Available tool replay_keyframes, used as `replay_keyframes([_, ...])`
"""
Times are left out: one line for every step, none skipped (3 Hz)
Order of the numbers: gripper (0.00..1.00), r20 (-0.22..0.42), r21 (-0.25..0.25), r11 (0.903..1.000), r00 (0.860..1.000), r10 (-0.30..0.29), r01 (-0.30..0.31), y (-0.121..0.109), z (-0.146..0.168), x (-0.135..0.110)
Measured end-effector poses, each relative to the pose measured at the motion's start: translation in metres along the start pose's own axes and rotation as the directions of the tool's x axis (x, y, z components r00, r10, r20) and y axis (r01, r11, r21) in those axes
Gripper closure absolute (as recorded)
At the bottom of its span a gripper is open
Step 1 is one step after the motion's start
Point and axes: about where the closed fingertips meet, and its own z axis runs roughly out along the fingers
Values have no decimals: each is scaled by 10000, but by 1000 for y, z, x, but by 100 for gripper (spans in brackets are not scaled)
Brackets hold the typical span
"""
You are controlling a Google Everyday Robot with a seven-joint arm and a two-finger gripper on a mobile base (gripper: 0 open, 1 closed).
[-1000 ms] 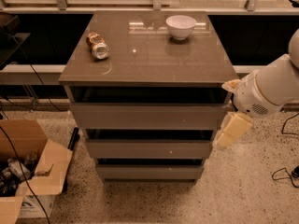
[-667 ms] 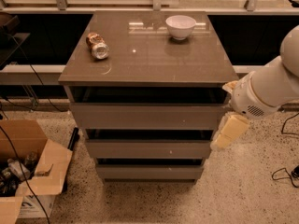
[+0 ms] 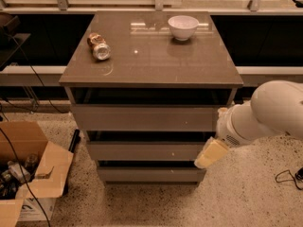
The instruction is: Open bottom drawer
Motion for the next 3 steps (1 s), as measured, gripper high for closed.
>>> replay_keyframes([0, 398, -128, 9967, 9959, 812, -808, 4, 45, 18])
replay_keyframes([0, 697, -703, 9841, 9833, 1679, -1631, 8, 88, 41])
replay_keyframes([0, 723, -1629, 9585, 9660, 2483, -2341, 16, 140, 65])
